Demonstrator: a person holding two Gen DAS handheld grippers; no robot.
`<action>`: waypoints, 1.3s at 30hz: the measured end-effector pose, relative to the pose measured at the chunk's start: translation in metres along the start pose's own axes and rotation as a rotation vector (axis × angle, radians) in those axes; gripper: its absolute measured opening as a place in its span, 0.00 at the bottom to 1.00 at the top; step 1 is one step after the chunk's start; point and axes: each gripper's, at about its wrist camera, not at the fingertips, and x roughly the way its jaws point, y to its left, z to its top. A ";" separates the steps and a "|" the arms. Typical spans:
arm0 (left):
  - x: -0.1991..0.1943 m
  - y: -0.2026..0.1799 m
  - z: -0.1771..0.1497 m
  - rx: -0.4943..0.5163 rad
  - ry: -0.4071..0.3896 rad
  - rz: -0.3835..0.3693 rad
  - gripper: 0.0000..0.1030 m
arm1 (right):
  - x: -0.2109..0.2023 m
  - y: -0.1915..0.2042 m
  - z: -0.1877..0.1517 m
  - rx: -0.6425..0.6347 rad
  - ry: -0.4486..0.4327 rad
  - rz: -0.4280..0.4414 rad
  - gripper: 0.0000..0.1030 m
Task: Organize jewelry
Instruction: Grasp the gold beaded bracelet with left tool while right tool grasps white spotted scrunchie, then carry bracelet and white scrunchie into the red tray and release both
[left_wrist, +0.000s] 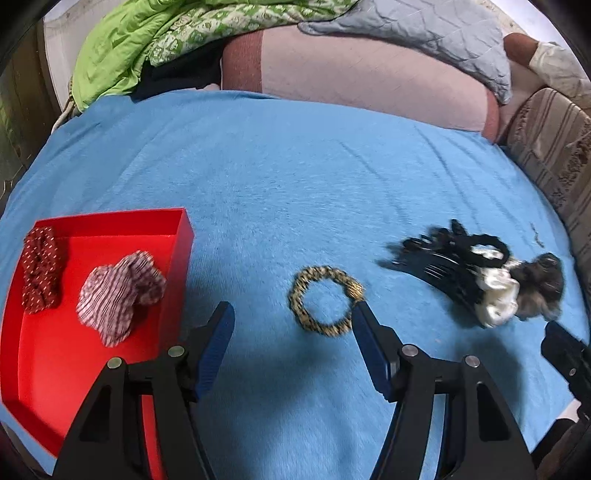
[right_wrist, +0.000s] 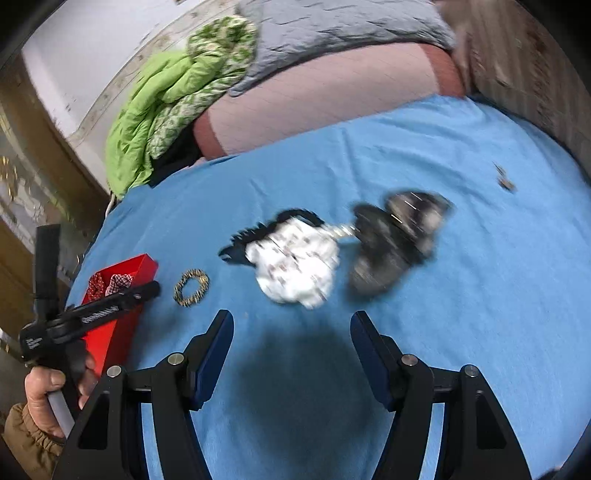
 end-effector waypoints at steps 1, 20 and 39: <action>0.004 0.001 0.002 0.001 0.004 0.003 0.63 | 0.006 0.005 0.005 -0.020 -0.002 -0.008 0.68; 0.025 -0.019 0.005 0.116 0.040 -0.055 0.06 | 0.056 0.008 0.027 -0.054 0.048 -0.074 0.08; -0.121 -0.016 -0.050 0.057 -0.133 -0.161 0.06 | -0.025 0.037 -0.022 -0.048 0.032 0.030 0.07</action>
